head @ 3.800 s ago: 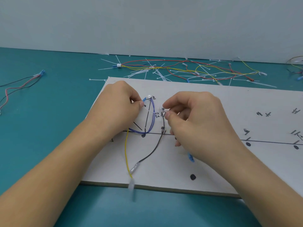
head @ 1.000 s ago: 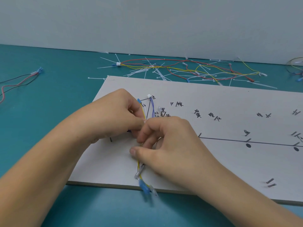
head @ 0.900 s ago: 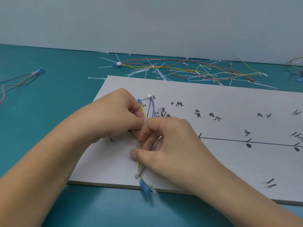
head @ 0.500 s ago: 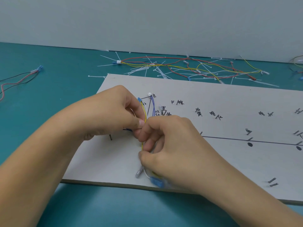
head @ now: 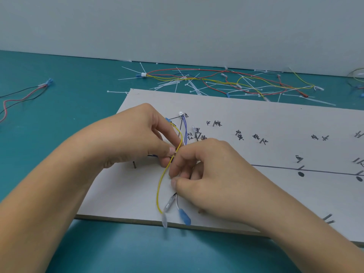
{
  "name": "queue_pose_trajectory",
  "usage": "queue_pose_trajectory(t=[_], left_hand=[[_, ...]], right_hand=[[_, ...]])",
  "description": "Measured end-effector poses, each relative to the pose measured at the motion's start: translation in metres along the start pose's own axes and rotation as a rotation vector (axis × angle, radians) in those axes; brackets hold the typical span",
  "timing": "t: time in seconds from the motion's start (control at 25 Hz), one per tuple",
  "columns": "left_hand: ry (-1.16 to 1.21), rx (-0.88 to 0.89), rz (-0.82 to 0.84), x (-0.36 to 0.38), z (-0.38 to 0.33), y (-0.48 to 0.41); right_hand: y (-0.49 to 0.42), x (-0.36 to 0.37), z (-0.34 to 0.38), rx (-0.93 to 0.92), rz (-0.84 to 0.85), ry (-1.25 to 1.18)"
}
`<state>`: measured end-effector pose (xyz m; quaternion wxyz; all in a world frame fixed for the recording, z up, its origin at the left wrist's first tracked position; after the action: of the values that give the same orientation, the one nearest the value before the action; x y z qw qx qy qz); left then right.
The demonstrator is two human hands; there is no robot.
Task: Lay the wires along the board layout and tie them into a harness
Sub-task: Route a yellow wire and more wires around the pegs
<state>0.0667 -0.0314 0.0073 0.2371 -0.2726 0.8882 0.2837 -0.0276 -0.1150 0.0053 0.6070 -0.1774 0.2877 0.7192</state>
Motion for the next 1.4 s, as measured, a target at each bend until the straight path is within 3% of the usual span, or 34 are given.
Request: queue_pose_trajectory(t=[0.32,0.56,0.76,1.08,1.4], left_hand=[[-0.06,-0.026,0.014,-0.001,0.003,0.0],[-0.055,-0.076,0.011,0.001,0.005,-0.001],[-0.063,-0.115,0.011,0.003,0.007,0.0],[-0.005,-0.126,-0.206,0.0,0.008,-0.008],[0.001,-0.117,-0.207,-0.002,0.008,-0.009]], right_hand=[[-0.002,-0.003,-0.001,-0.021,-0.023,-0.021],[0.0,-0.031,0.001,-0.04,-0.201,0.184],[0.0,-0.031,0.005,-0.07,-0.227,0.296],[-0.004,-0.025,0.001,-0.072,-0.212,0.301],[-0.005,-0.026,-0.001,-0.062,-0.225,0.3]])
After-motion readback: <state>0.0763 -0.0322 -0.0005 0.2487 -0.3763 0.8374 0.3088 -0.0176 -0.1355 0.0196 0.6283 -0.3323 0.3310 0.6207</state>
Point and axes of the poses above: each hand's wrist, its own y-axis away from the middle knuckle, its own x-axis out of the palm, z = x × y, the point moved 10 cm from there along -y, towards the middle knuckle, and after that the axes turned 9 degrees about z, right-handed, at the moved point
